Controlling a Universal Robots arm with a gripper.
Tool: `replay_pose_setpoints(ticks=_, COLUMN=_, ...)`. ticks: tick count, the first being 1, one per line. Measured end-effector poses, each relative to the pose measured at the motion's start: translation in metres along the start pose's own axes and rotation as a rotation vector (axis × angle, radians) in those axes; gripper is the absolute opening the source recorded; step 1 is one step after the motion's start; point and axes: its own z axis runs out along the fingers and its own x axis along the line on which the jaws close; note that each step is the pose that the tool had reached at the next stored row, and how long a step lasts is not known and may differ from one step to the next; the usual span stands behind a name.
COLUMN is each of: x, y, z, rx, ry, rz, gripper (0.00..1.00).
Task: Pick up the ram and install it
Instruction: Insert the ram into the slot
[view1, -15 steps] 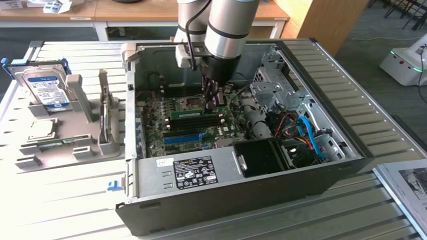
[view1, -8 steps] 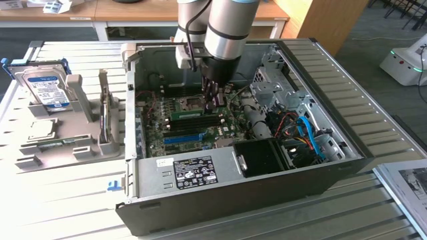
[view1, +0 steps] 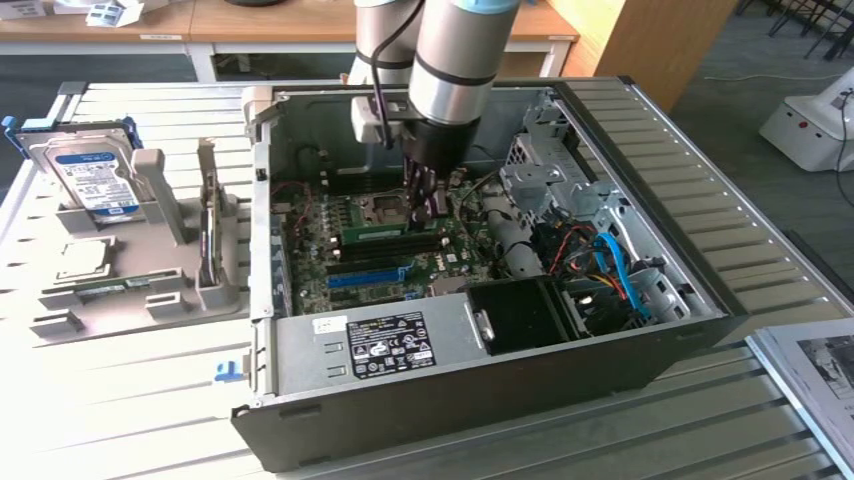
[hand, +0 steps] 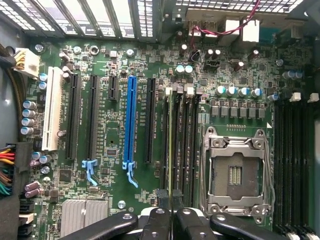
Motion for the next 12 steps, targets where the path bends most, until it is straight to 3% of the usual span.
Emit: replay_pose_setpoints(ticks=12, x=0.0007, y=-0.0003, z=0.0051, rx=0.002, ry=0.0002, rz=0.0, gripper=0.12)
